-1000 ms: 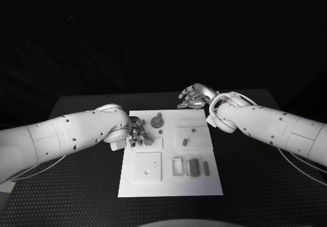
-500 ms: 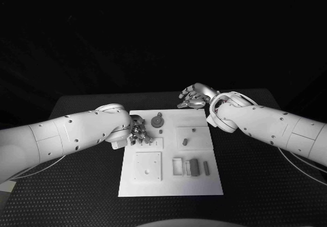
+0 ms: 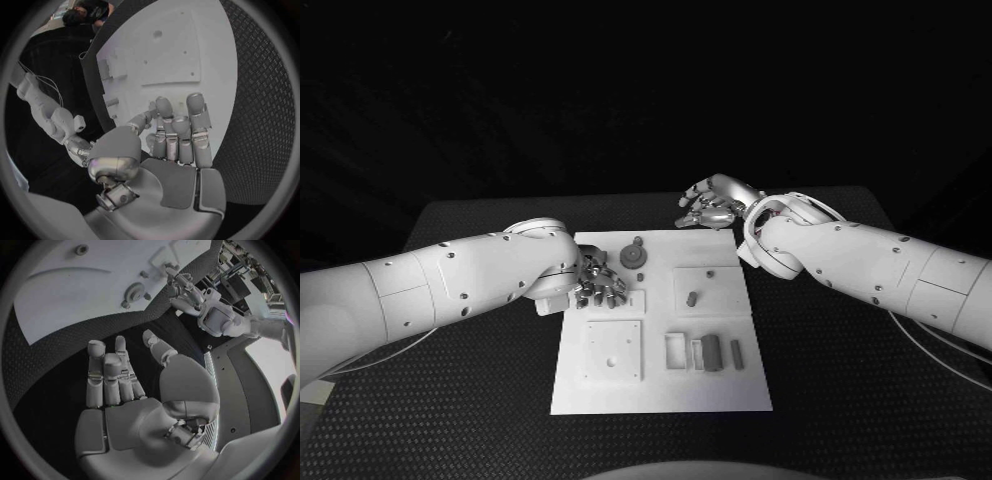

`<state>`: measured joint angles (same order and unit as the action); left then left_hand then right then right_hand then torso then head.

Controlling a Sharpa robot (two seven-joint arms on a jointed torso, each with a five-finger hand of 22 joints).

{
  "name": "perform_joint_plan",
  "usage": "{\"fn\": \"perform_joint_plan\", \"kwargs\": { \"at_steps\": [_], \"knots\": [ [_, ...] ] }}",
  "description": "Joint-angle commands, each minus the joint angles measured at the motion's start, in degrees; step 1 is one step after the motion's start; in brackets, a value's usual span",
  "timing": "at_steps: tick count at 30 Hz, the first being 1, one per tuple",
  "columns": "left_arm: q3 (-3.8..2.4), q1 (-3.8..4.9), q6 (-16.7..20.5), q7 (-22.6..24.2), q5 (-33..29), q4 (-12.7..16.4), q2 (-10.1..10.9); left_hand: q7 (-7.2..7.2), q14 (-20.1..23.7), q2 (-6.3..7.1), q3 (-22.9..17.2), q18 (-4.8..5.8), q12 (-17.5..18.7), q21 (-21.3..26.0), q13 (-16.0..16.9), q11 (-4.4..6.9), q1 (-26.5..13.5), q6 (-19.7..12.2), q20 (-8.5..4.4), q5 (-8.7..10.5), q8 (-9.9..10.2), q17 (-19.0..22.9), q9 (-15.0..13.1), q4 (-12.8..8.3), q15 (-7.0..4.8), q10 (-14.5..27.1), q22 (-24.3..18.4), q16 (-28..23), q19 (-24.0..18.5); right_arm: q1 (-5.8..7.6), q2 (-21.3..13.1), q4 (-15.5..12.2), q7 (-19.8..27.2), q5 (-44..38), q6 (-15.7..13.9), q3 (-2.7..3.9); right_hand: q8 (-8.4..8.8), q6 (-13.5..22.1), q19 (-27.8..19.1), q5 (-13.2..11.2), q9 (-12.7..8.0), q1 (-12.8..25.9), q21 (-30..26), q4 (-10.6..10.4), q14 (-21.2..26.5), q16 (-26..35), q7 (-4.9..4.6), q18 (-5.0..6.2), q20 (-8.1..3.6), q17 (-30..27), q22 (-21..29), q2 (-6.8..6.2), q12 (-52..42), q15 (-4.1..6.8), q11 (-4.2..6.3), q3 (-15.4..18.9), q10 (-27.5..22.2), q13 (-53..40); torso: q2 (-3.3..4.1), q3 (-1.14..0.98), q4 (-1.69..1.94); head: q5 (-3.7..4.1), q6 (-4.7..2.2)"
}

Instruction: Assemble the parts on the task board

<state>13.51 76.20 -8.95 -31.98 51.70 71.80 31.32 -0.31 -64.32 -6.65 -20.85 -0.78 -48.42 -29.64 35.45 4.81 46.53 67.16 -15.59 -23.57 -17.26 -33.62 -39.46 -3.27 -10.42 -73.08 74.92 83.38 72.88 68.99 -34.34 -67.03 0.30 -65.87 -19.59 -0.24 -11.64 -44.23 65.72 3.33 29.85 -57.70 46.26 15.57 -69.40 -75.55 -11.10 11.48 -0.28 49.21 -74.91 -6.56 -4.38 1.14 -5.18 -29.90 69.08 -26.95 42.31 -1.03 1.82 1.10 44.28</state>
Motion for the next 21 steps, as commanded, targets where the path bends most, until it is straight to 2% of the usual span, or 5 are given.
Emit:
{"fn": "perform_joint_plan", "kwargs": {
  "at_steps": [1,15,21],
  "knots": [
    [-0.02,0.0,-1.12,-0.23,0.28,0.08,-0.16,1.84,-0.32,0.05,-12.76,0.28,0.26,-0.11,0.09,-0.18,-0.57,1.54,-0.03,-0.38,0.01,-0.05,-0.07,-12.41,-0.04,-0.07,1.0,-0.18,0.41,-0.02,0.06,-0.1,0.19,-0.2,0.64,0.02,-0.31,-0.02,-0.01,0.09,-0.09,0.32,-0.28,-0.18,0.49,-0.3,-0.49,3.52,-0.21,-0.09,-1.02,-0.04,0.37,-0.02,-0.12,-0.18,-0.23,-0.1,0.01,0.04,0.04,0.0,0.03],
    [-0.01,-0.01,0.61,0.12,1.58,0.33,0.17,1.88,-0.3,0.36,-13.54,0.26,0.38,-0.06,0.08,-0.21,-0.91,1.36,-0.06,0.24,0.09,-0.01,-0.12,-12.61,-0.05,0.01,0.98,-0.3,0.52,-0.02,0.01,-0.08,0.2,-0.2,0.67,0.02,-0.33,-0.01,-0.02,0.09,-0.1,0.35,-0.28,-0.18,0.51,-0.31,-0.5,3.52,-0.2,-0.1,-1.02,-0.03,0.36,-0.03,-0.12,-0.19,-0.24,-0.1,0.0,0.06,0.04,0.07,0.01],
    [-0.01,-0.05,0.66,0.71,6.43,1.21,0.37,1.92,-0.25,0.72,-13.89,0.26,0.48,0.03,0.05,-0.25,-0.82,1.24,-0.05,0.5,0.14,0.04,-0.15,-12.58,-0.04,0.11,0.95,-0.42,0.51,-0.02,-0.03,-0.12,0.22,-0.2,0.72,0.02,-0.34,-0.01,-0.02,0.09,-0.11,0.39,-0.29,-0.2,0.51,-0.31,-0.5,3.52,-0.2,-0.1,-1.02,-0.01,0.36,-0.03,-0.13,-0.19,-0.24,-0.11,0.01,0.06,0.04,0.01,-0.04]
  ]
}}
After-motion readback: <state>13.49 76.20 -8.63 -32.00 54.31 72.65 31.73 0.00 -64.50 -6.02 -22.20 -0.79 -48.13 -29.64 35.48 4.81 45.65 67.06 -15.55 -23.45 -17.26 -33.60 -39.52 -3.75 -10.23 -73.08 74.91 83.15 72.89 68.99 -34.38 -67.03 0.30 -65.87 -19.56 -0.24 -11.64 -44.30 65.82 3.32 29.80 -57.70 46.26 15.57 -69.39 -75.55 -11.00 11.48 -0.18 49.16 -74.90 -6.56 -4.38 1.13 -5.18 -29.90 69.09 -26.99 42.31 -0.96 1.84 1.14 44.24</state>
